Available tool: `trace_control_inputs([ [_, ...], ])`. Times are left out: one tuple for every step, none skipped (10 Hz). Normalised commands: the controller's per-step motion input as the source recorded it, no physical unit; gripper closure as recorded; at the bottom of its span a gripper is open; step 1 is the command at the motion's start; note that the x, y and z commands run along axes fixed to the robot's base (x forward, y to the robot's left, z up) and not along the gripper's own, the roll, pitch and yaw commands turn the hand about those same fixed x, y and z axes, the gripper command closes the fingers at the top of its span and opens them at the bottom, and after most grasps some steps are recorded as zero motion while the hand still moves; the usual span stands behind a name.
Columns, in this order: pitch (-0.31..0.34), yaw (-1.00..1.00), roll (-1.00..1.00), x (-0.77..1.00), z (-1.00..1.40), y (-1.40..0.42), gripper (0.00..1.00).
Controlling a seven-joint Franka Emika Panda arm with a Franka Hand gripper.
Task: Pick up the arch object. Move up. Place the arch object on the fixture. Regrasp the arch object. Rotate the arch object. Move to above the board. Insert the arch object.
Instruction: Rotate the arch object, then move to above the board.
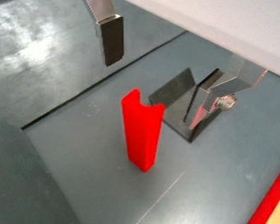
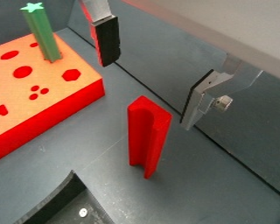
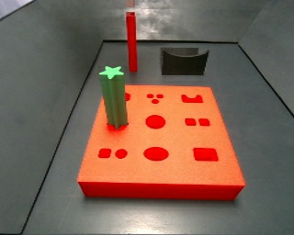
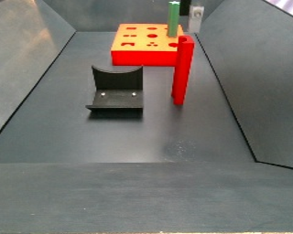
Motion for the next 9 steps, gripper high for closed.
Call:
trace_control_inputs([
  [0.037,-0.12,0.0,0.02,-1.0,0.0,0.0],
  [-0.001,-0.08,0.01,0.03,-1.0,0.01,0.0],
  [-0.014,-0.07,0.01,0.02,-1.0,0.01,0.0],
  [-0.036,-0.05,0.01,0.01,-0.78,0.01,0.0],
  [-0.048,-0.05,0.01,0.01,-0.61,0.01,0.0],
  [-0.053,-0.04,0.01,0.01,-0.45,0.01,0.0],
  [-0.048,-0.04,0.01,0.01,-0.29,0.01,0.0],
  [-0.044,-0.04,0.01,0.0,0.0,0.0,1.0],
  [0.296,-0.06,0.18,-0.13,1.0,-0.23,1.0],
])
